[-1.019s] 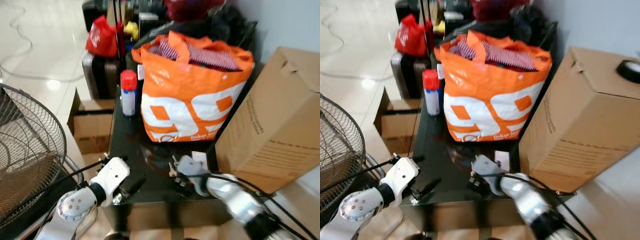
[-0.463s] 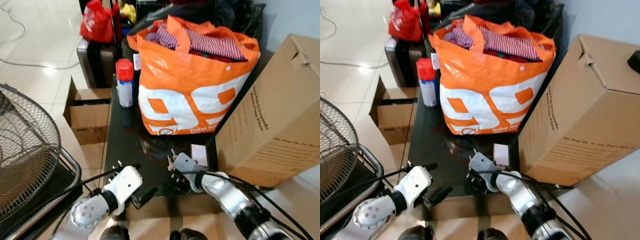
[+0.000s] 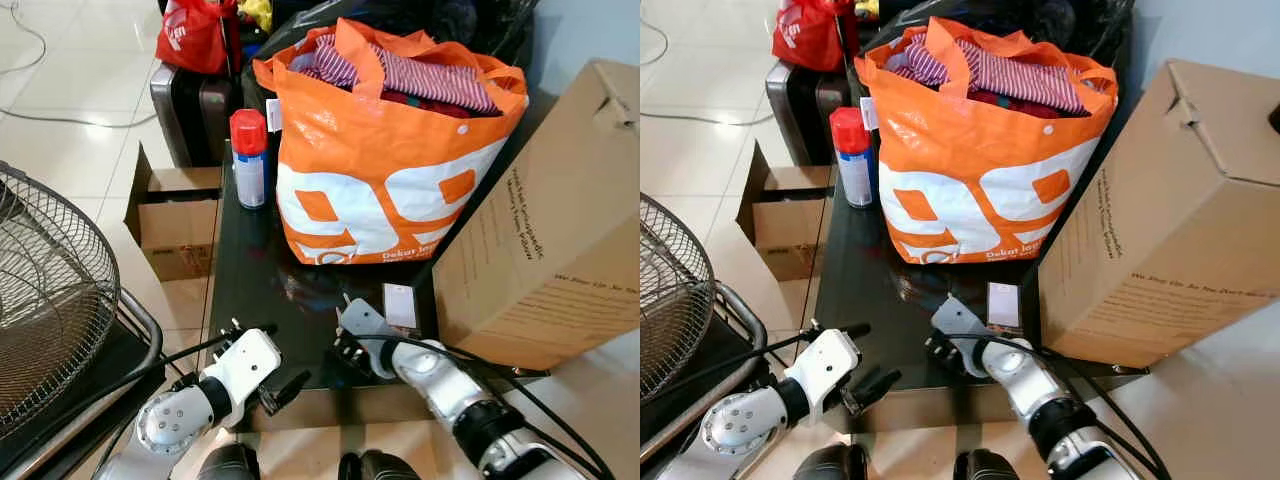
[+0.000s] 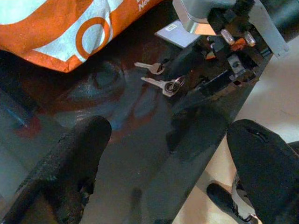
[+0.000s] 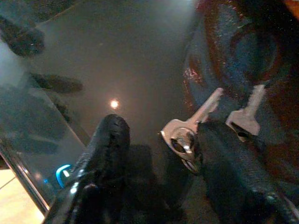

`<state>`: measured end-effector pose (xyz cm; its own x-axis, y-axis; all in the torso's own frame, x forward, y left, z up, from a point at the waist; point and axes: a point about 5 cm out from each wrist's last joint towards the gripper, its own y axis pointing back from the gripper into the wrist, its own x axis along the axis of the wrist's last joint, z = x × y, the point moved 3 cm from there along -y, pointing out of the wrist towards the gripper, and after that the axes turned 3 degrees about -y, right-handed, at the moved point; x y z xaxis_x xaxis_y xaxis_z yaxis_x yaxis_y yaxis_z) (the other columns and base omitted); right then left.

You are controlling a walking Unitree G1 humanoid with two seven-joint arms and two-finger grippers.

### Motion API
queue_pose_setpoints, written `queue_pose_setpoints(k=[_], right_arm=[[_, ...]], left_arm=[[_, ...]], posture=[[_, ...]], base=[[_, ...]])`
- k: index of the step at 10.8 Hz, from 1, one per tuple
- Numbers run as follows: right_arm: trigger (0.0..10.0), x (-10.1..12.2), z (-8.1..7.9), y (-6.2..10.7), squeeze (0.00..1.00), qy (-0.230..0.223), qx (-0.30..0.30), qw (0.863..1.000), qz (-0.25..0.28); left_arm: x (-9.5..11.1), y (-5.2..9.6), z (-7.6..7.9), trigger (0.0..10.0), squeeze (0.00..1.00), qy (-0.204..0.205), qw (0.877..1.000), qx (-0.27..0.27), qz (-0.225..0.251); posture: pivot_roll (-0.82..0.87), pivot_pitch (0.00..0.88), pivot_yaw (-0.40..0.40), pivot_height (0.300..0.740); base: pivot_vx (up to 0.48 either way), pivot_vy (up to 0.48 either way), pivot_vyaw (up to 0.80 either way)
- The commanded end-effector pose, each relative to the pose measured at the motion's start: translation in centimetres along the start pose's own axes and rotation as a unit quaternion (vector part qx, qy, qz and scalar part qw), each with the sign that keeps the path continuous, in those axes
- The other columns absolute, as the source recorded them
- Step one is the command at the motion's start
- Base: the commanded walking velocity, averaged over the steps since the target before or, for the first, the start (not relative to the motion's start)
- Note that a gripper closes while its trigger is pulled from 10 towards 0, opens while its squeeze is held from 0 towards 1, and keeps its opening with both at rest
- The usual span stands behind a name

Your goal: Hang keys on a hook

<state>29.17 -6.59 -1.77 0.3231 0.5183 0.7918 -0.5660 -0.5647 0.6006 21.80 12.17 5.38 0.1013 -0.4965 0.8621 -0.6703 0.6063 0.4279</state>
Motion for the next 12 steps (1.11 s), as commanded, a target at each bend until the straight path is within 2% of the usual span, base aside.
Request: queue_pose_setpoints(k=[1,12], right_arm=[[0.0,-0.41,0.44,0.18,0.00,-0.005,-0.007,1.000,-0.005],[0.0,-1.15,0.51,0.00,0.00,0.021,-0.007,1.000,-0.016]], left_arm=[[-0.33,-0.03,0.09,10.0,0.00,0.004,1.000,-0.005,-0.007],[-0.66,0.30,-0.46,10.0,0.00,0.000,1.000,-0.009,-0.010]], posture=[[0.02,0.178,-0.096,0.740],[0.02,0.179,-0.094,0.740]], base=[[0.000,0.000,0.00],[0.000,0.000,0.00]])
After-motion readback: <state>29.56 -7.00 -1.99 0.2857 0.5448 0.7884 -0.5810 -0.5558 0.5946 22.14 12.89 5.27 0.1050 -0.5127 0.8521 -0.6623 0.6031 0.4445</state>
